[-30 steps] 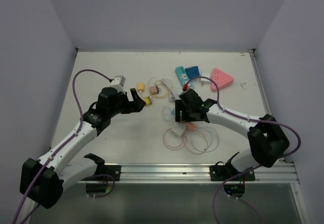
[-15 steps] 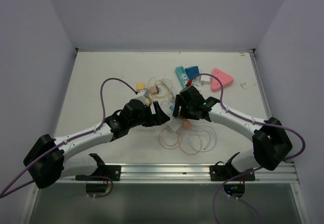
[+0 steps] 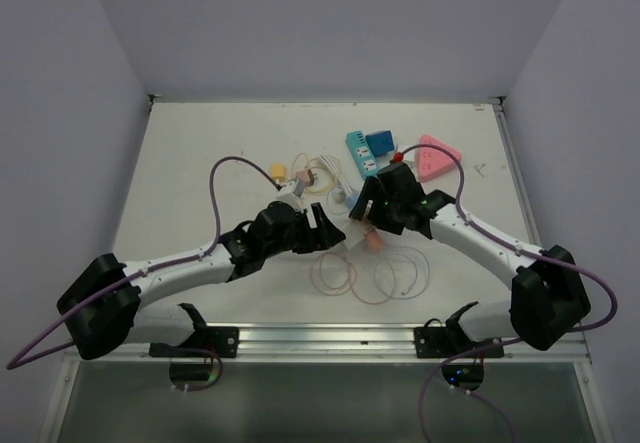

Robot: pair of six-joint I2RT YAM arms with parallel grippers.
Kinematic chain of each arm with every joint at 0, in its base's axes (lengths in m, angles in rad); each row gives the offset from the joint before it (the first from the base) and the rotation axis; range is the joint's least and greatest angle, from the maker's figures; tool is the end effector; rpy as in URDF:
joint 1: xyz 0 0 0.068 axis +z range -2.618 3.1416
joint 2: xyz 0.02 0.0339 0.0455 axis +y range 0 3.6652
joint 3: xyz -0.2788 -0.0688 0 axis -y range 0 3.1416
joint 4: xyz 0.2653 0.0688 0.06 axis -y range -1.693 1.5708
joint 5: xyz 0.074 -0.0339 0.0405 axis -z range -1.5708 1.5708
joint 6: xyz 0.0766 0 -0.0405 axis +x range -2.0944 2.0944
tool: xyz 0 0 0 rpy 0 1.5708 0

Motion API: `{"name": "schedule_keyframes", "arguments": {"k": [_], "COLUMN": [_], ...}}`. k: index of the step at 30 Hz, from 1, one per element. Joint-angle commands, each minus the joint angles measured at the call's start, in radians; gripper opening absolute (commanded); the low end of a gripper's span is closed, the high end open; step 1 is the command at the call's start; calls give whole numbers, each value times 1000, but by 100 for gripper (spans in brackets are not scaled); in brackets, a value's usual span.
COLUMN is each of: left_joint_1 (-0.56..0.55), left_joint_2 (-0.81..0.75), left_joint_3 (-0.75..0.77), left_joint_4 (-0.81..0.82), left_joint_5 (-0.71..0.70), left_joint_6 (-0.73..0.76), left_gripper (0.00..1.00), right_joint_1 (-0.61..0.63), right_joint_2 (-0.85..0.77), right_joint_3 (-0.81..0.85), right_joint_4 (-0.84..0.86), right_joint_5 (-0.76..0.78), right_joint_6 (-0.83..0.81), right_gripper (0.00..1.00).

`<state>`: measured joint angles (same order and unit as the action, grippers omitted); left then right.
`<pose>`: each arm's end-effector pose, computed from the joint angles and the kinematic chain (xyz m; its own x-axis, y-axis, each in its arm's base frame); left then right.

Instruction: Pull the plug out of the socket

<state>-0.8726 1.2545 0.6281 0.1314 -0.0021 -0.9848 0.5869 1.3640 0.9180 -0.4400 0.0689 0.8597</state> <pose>0.2032 -0.2419 0.2000 -0.8061 -0.3355 -0.4875 0.1685 0.6595 -0.7326 0.2720 0.1746 0.2095 -0.8120 0.3677 -0.4532 0.1517 0.8829 0.4444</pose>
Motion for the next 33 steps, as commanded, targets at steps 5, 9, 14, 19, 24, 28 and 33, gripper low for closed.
{"name": "schedule_keyframes", "arguments": {"k": [5, 9, 14, 19, 24, 28, 33], "left_joint_1": [-22, -25, -28, -28, -28, -28, -28], "left_joint_2": [82, 117, 152, 181, 192, 172, 129], "left_joint_3": [22, 39, 42, 56, 45, 16, -42], "left_joint_4": [125, 143, 172, 197, 238, 247, 269], "left_joint_5": [-9, -9, -4, 20, 40, 33, 7], "left_joint_6": [-21, -28, -54, -78, -118, -149, -186], "left_gripper": [78, 75, 69, 61, 27, 0, 0], "right_joint_1": [-1, 1, 1, 1, 1, -10, -47], "right_joint_2": [-69, -75, -77, -77, -72, -95, -121], "right_joint_3": [-27, -41, -44, -54, -73, -113, -178], "right_joint_4": [126, 138, 149, 175, 176, 164, 147], "right_joint_5": [-64, -66, -87, -84, -72, 3, 66], "right_joint_6": [85, 107, 116, 128, 140, 182, 226], "right_gripper": [0, 0, 0, 0, 0, 0, 0]}}
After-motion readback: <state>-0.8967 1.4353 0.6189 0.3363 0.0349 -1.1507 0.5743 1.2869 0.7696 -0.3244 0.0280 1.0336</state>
